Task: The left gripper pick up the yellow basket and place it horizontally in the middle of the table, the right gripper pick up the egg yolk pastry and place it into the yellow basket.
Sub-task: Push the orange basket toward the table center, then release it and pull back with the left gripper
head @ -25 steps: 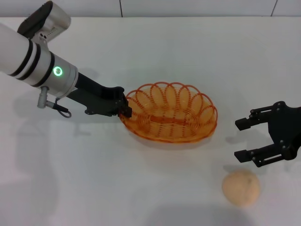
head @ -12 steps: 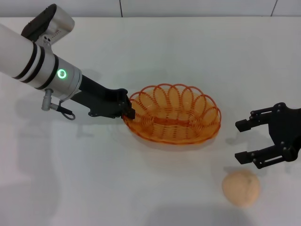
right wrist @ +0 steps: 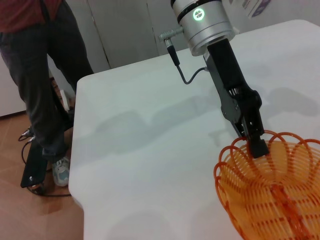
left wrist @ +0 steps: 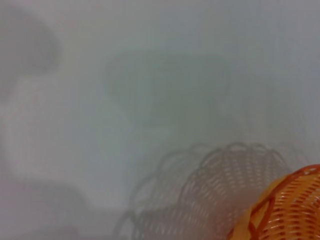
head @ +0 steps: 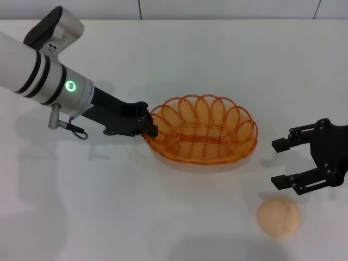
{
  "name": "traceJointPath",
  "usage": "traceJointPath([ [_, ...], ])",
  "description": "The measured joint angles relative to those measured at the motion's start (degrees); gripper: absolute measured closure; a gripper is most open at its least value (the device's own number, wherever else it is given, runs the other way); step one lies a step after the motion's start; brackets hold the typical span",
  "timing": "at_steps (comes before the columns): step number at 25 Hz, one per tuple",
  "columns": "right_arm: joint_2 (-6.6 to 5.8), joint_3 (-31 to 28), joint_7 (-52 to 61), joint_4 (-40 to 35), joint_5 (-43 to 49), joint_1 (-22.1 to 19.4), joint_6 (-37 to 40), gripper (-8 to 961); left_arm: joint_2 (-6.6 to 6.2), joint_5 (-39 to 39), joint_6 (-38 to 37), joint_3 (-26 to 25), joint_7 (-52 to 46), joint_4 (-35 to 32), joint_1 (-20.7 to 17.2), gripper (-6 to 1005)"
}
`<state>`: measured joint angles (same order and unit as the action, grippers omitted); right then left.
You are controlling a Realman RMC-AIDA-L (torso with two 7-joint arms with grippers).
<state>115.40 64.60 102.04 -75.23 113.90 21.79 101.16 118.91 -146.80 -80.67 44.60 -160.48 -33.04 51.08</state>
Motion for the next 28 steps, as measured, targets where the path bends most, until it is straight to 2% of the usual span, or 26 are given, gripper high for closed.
traceJointPath([
  [9, 0.0, 0.0, 0.0, 0.0, 0.01, 0.15, -0.09, 196, -0.45, 3.01, -0.16, -0.11, 0.92, 0.0, -1.02, 862],
  [14, -0.02, -0.11, 0.0, 0.0, 0.01, 0.08, -0.21, 196, -0.71, 5.17, -0.63, -0.11, 1.79, 0.0, -1.78, 670],
  [21, -0.09, -0.49, 0.0, 0.0, 0.01, -0.18, -0.06, 196, -1.87, 7.78, -2.02, -0.17, 4.09, -0.64, -2.27, 387],
  [25, -0.09, -0.53, 0.0, 0.0, 0.01, -0.26, -0.08, 196, -2.1, 9.29, -1.98, -0.12, 7.79, -3.35, -3.79, 225],
  [28, -0.09, -0.53, 0.0, 0.0, 0.01, -0.52, -0.4, 196, -2.12, 12.0, -1.27, -0.17, 11.81, -6.13, -5.63, 184],
])
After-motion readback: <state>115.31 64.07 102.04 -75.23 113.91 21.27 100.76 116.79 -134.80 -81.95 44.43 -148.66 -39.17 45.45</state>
